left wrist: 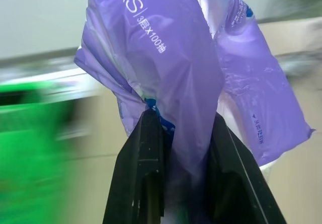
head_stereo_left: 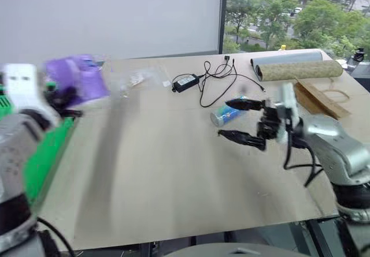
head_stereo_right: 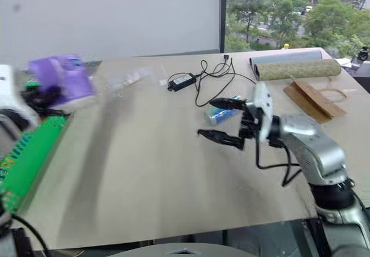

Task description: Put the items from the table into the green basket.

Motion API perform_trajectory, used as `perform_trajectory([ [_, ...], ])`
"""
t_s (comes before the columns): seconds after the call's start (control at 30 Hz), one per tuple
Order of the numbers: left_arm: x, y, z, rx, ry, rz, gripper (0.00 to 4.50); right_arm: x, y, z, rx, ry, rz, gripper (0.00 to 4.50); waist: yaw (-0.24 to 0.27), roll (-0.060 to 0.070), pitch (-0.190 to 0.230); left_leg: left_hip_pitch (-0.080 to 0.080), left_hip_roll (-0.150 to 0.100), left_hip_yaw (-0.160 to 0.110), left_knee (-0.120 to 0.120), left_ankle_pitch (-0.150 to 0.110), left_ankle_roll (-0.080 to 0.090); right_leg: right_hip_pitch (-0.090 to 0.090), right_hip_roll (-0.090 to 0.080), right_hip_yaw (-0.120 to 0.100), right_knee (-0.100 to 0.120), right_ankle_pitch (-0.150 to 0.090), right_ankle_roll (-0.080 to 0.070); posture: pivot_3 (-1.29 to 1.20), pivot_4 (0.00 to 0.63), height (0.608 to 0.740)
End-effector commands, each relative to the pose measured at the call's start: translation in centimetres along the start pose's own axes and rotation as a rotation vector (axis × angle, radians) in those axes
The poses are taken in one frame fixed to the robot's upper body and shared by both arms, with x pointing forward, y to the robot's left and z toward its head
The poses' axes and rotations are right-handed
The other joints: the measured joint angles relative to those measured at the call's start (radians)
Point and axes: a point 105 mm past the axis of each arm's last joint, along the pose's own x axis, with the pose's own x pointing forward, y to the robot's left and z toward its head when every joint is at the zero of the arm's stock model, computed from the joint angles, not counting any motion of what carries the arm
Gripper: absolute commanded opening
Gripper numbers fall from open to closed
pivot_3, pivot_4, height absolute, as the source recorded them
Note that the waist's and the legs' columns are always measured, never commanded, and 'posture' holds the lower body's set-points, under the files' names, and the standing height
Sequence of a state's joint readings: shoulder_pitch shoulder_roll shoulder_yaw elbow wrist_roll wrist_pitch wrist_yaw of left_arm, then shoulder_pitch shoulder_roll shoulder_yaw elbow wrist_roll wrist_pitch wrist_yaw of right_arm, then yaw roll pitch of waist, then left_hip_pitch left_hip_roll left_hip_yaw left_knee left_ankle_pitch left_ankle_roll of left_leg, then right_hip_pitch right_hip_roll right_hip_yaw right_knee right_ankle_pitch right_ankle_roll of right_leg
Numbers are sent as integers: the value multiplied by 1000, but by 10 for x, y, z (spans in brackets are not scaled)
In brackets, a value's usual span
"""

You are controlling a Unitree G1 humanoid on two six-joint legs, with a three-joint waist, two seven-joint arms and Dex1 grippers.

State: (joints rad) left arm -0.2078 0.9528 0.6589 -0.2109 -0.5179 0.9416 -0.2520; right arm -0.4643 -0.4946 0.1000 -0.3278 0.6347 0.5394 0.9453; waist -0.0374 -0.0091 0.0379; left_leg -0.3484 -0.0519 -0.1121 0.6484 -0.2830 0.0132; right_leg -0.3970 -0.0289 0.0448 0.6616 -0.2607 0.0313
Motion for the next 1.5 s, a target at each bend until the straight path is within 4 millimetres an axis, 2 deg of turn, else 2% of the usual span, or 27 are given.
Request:
perform_trajectory([
  [0.03, -4, 36, 5, 42, -28, 99, 330, 13, 2, 9, -21, -36, 31, 4500, 23, 0, 0, 0, 0, 0, -1, 0, 0, -1, 0, 0, -1, 0, 0, 64, 0, 740],
  [0.17, 0, 66, -17, 100, 38, 168, 330, 27, 10, 17, -37, -79, 92, 4500, 59, -1, -1, -4, -1, -1, -1, 0, 0, -4, -3, -2, 0, 0, 0, 55, 0, 740],
  [0.27, 4, 74, -30, 70, 56, 174, 1732, 32, 11, 17, -43, -83, 101, 4500, 64, -3, -2, -4, -2, -2, -1, 0, 0, -4, -4, -3, 0, 0, 0, 52, 0, 740],
  [0.33, 9, 74, -36, 124, 66, 177, 2640, 32, 9, 15, -45, -73, 93, 4500, 63, -4, -3, -4, -2, -2, -1, -1, 1, -4, -4, -3, 1, 0, 0, 40, 0, 740],
  [0.47, 19, 62, -23, 117, -44, 129, 4438, 25, 2, 10, -72, -32, 57, 4500, 68, -8, -6, -4, -2, -3, -1, -1, 1, -4, -4, -4, 2, 1, 0, 23, 0, 740],
  [0.5, 20, 58, -17, 125, -84, 118, 4480, 21, -2, 7, -80, -14, 45, 4500, 68, -8, -6, -5, -2, -3, -1, 0, 1, -4, -5, -4, 2, 1, 0, 20, 0, 740],
  [0.6, 20, 28, -1, 129, -180, -26, 4480, 2, -26, -8, -105, 101, -24, 4500, 64, -11, -8, -6, -3, -3, 0, 0, 0, -5, -6, -4, 1, 1, 0, 19, 0, 740],
  [0.63, 17, 5, 5, 96, -223, -150, 4480, -9, -43, -18, -161, 176, -72, 4500, 61, -11, -8, -7, -3, -3, 0, 0, 0, -5, -6, -4, 1, 1, 0, 20, 0, 740],
  [0.73, 3, -36, 13, 44, -281, -378, 4480, -30, -73, -36, -283, 323, -141, 4500, 51, -11, -8, -10, -4, -2, 2, 0, 0, -8, -7, -4, 2, 1, 0, 26, 0, 740],
  [0.8, -31, -94, 4, 54, -237, -741, 4480, -54, -105, -55, -402, 522, -192, 4500, 22, -10, -8, -12, -3, -1, 2, 0, 0, -11, -6, -3, 3, 1, 0, 36, 0, 740],
  [0.83, -48, -113, 0, 54, -211, -875, 4480, -63, -114, -62, -455, 605, -187, 4500, 19, -10, -8, -14, -1, 3, 1, 1, -1, -15, -5, -2, 4, 1, -1, 40, 0, 740],
  [0.87, -58, -122, -3, 52, -194, -948, 4480, -68, -118, -66, -487, 651, -175, 4500, 5, -8, -7, -14, -1, 4, 1, 1, -1, -15, -5, -2, 4, 1, -1, 40, 0, 740],
  [1.03, -92, -143, -21, 74, -69, -1145, 4480, -63, -137, -80, -646, 761, -125, 4500, -18, -6, -6, -12, 2, 10, 0, 0, 0, -16, -3, 0, 4, 2, -2, 65, 0, 740],
  [1.13, -99, -151, -30, 99, -17, -1181, 4480, -55, -144, -90, -711, 827, -101, 4500, -17, -4, -5, -11, 3, 10, 0, 1, -1, -16, -2, 0, 7, 2, -4, 81, 0, 740],
  [1.27, -105, -160, -39, 151, 30, -1213, 4480, -38, -153, -88, -768, 838, -125, 4500, -2, -4, -5, -10, 2, 11, 1, 1, -1, -16, -2, 0, 10, 2, -4, 100, 0, 740],
  [1.37, -107, -164, -39, 158, 30, -1218, 4480, -29, -155, -90, -789, 869, -123, 4500, 7, -4, -5, -10, 2, 10, 1, 1, -1, -16, -3, 0, 10, 2, -4, 122, 0, 740],
  [1.5, -110, -171, -37, 162, 21, -1228, 4480, -28, -152, -106, -744, 963, -68, 4500, 24, -4, -5, -10, 2, 10, 1, 1, -2, -16, -2, 0, 9, 2, -4, 139, 0, 740],
])
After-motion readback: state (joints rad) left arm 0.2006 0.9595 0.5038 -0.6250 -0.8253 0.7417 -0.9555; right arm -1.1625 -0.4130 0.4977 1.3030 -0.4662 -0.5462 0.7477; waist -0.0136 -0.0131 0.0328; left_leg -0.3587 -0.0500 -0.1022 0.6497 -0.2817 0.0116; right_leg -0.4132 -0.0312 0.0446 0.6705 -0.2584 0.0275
